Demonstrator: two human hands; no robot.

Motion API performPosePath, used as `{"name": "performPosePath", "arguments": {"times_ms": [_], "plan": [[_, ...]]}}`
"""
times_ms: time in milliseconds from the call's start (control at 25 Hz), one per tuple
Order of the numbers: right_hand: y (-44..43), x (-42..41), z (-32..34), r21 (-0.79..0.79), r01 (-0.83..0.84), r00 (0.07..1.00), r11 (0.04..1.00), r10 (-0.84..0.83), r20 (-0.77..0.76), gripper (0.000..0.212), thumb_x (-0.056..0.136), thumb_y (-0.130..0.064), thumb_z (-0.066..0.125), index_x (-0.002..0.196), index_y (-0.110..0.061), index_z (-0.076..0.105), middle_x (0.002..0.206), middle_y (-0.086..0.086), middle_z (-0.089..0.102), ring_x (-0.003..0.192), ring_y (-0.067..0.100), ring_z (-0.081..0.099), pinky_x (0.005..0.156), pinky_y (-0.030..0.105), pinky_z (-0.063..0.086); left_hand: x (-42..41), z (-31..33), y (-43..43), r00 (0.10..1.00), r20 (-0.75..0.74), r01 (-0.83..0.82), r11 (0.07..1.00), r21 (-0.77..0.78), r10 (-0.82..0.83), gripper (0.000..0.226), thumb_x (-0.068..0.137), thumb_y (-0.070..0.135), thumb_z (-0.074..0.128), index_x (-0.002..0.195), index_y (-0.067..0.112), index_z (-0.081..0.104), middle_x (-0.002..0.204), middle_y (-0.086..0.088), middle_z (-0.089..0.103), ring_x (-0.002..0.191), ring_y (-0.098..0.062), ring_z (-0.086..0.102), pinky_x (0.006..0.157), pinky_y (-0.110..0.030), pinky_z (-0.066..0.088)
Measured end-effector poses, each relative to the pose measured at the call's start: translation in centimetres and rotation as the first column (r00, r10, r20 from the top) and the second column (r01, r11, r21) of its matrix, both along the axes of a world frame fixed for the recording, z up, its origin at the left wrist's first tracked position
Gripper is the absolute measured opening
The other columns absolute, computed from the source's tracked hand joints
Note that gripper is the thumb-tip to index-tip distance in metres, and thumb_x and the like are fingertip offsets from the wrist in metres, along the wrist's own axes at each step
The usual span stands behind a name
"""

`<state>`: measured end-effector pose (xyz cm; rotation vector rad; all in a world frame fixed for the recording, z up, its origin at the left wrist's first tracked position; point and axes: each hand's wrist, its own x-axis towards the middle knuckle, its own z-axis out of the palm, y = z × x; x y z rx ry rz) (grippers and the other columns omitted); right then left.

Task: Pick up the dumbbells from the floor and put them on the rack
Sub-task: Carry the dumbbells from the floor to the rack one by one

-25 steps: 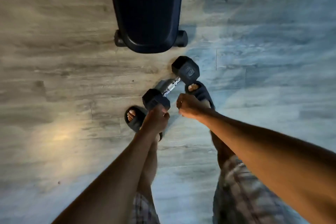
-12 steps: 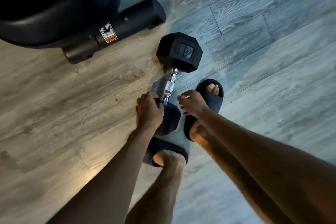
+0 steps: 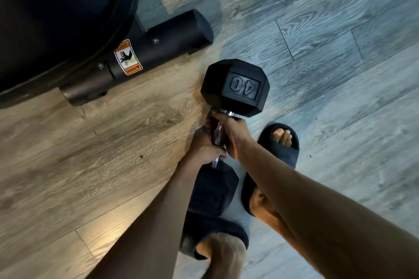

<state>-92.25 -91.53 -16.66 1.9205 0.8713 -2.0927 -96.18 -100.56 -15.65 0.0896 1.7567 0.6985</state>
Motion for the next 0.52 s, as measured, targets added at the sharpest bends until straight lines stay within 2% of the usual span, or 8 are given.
{"name": "performPosePath", "arguments": {"times_ms": [80, 160, 240, 280, 360, 440, 520], "plan": [[0.4, -0.5, -0.3, -0.022, -0.007, 1.000, 1.000, 0.007, 0.000, 0.025, 0.076, -0.023, 0.079, 0.088, -0.002, 0.070, 0.076, 0.009, 0.072, 0.065, 0.021, 0.068, 0.067, 0.034, 0.059, -0.4, -0.1, 0.2, 0.998, 0.065, -0.002, 0.999, -0.039, 0.005, 0.046, 0.063, -0.015, 0.075, 0.103, 0.006, 0.063, 0.085, -0.005, 0.070, 0.062, -0.003, 0.064, 0.049, -0.007, 0.049], [0.5, -0.9, 0.1, -0.078, 0.012, 0.999, 0.997, -0.015, -0.031, 0.016, 0.082, -0.017, 0.074, 0.077, -0.009, 0.062, 0.057, 0.002, 0.056, 0.048, 0.014, 0.053, 0.050, 0.026, 0.048, 0.0, -0.7, 0.1, 0.997, 0.077, 0.007, 0.998, -0.064, -0.002, 0.041, 0.063, -0.011, 0.075, 0.098, 0.006, 0.062, 0.079, -0.005, 0.070, 0.058, -0.002, 0.068, 0.055, -0.017, 0.057], [0.8, -1.2, 0.2, -0.122, 0.038, 0.998, 0.992, -0.044, -0.049, 0.017, 0.087, -0.012, 0.068, 0.075, -0.012, 0.055, 0.052, 0.000, 0.044, 0.042, 0.011, 0.043, 0.044, 0.022, 0.041, 0.8, -1.2, 0.0, 0.998, 0.036, 0.047, 0.994, -0.099, -0.043, 0.030, 0.062, 0.012, 0.075, 0.090, 0.012, 0.064, 0.078, -0.010, 0.072, 0.071, -0.022, 0.074, 0.070, -0.041, 0.062], [0.9, -1.2, 0.4, -0.133, 0.032, 0.998, 0.991, -0.038, -0.046, 0.019, 0.088, -0.010, 0.066, 0.074, -0.013, 0.054, 0.051, 0.000, 0.042, 0.041, 0.011, 0.042, 0.043, 0.021, 0.041, 1.4, -2.0, -0.2, 0.996, 0.011, 0.084, 0.990, -0.116, -0.084, 0.031, 0.061, 0.027, 0.072, 0.088, 0.015, 0.065, 0.080, -0.011, 0.072, 0.077, -0.028, 0.073, 0.075, -0.046, 0.061], [1.1, -1.2, 0.9, -0.155, 0.005, 0.999, 0.988, -0.011, -0.034, 0.021, 0.089, -0.008, 0.063, 0.071, -0.013, 0.052, 0.049, 0.000, 0.042, 0.039, 0.012, 0.042, 0.045, 0.022, 0.042, 2.4, -2.3, -0.4, 0.986, -0.039, 0.157, 0.976, -0.149, -0.165, 0.037, 0.066, 0.042, 0.068, 0.094, 0.018, 0.066, 0.086, -0.008, 0.072, 0.084, -0.027, 0.071, 0.081, -0.046, 0.059], [1.2, -1.0, 1.1, -0.146, -0.014, 0.999, 0.989, 0.009, -0.033, 0.022, 0.088, -0.006, 0.060, 0.070, -0.013, 0.051, 0.050, 0.000, 0.041, 0.040, 0.012, 0.041, 0.045, 0.022, 0.040, 3.0, -1.5, 0.0, 0.977, -0.098, 0.170, 0.971, -0.165, -0.188, 0.028, 0.078, 0.039, 0.070, 0.097, 0.019, 0.066, 0.091, -0.005, 0.071, 0.087, -0.023, 0.069, 0.085, -0.040, 0.057], [1.0, -0.5, 1.2, -0.121, -0.002, 1.000, 0.993, -0.001, -0.023, 0.022, 0.088, -0.004, 0.060, 0.070, -0.013, 0.051, 0.051, 0.000, 0.041, 0.042, 0.012, 0.040, 0.042, 0.021, 0.038, 3.5, -1.2, 0.0, 0.966, -0.162, 0.163, 0.962, -0.217, -0.200, 0.027, 0.082, 0.038, 0.070, 0.103, 0.023, 0.065, 0.095, -0.001, 0.071, 0.090, -0.019, 0.068, 0.083, -0.033, 0.055]]}}
